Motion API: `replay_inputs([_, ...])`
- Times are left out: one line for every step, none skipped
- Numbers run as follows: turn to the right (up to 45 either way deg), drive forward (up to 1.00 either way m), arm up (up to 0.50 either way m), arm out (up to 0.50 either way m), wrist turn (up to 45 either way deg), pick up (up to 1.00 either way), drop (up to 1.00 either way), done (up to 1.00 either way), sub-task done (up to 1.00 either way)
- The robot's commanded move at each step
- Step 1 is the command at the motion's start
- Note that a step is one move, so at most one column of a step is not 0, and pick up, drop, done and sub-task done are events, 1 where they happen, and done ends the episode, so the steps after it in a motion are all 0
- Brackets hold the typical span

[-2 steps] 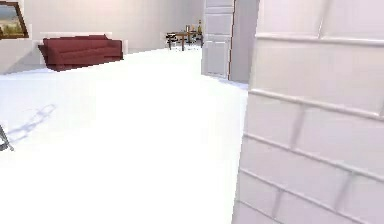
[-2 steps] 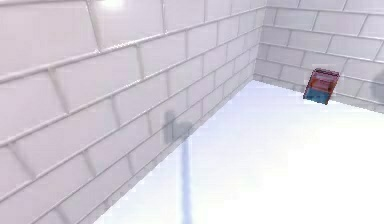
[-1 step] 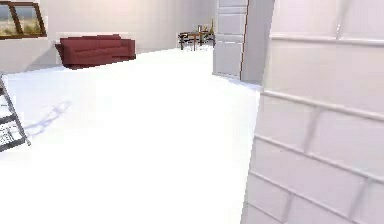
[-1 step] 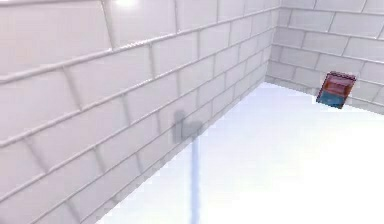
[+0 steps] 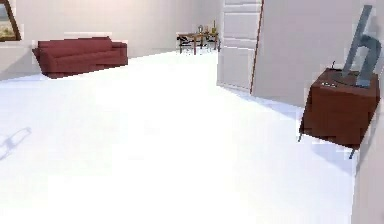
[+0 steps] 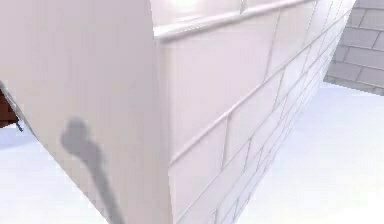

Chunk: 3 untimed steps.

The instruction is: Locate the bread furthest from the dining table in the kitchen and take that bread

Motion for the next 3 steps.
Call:
replay_inputs([-12.0,0.0,0.0,0.0,0.0,0.0,0.0,0.0,0.0])
replay_inputs([0.0,0.15,0.0,0.0,0.0,0.0,0.0,0.0,0.0])
replay_inputs([12.0,0.0,0.0,0.0,0.0,0.0,0.0,0.0,0.0])
